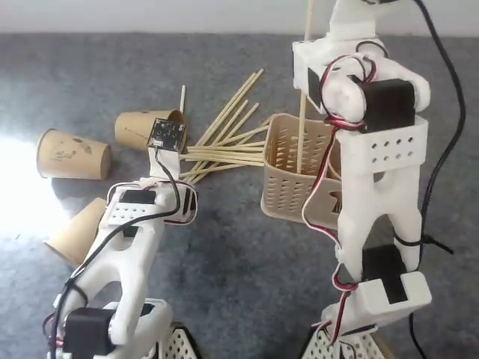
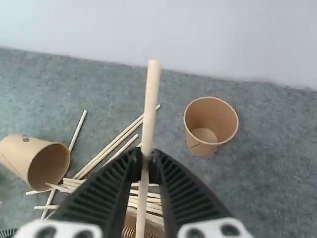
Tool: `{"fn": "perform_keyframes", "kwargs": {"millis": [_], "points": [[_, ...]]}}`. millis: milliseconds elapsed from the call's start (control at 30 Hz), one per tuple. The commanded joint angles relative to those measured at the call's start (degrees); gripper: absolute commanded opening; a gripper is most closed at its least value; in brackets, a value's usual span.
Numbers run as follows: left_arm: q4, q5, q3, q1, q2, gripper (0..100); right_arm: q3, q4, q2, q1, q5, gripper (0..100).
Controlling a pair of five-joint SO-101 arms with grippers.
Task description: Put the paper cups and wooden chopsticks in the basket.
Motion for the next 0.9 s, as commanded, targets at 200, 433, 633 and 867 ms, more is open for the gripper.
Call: {"fn": "perform_keyframes", "kwargs": {"millis": [200, 433, 633, 867], "points": [[-1.23, 0.44, -0.4, 0.53, -2.02, 17, 1.67, 1.54, -0.4, 0.57, -0.79, 0.7], [-1.32, 0.35, -0.4, 0.62, -2.02, 17, 1.76, 8.4, -0.4, 0.57, -0.35, 0.8], [-1.32, 0.35, -0.4, 0.62, -2.02, 17, 1.76, 12.18, -0.4, 0.4, 0.09, 9.4], [-1.32, 0.35, -0.4, 0.62, -2.02, 17, 1.76, 13.85, -0.84, -0.84, 0.18, 16.2]]}}
